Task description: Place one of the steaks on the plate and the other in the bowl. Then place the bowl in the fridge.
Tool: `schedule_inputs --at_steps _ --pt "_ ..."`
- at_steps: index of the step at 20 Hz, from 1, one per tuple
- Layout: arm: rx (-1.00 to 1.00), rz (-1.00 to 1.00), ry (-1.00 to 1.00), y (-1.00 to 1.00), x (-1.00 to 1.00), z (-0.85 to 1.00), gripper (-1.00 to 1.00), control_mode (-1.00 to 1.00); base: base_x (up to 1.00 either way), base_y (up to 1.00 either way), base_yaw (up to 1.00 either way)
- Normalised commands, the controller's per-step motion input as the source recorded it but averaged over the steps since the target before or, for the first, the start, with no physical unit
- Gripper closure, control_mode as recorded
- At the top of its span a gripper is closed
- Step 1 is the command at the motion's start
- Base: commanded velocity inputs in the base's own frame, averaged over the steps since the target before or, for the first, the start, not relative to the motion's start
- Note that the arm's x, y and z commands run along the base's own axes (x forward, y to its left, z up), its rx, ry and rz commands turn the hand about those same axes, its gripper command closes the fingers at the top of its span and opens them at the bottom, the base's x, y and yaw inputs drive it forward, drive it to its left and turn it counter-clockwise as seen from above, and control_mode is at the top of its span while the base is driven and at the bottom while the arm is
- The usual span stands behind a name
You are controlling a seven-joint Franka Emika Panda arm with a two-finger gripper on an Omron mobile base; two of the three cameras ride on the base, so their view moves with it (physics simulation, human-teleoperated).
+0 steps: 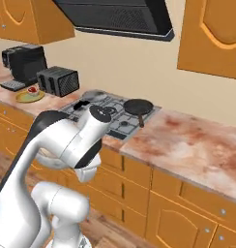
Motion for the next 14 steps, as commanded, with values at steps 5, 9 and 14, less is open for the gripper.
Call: schedule_inputs --at_steps 5,9,14 --pt "0.0 0.0 0.0 0.0 0.0 0.0 1.0 1.0 0.0 0.8 0.86" --pt "0.0 0.0 0.0 0.0 0.0 0.0 1.0 1.0 0.0 0.68 0.93" --pt "0.0 0.0 0.0 0.0 0.0 0.0 1.0 1.0 0.0 0.64 0.85"
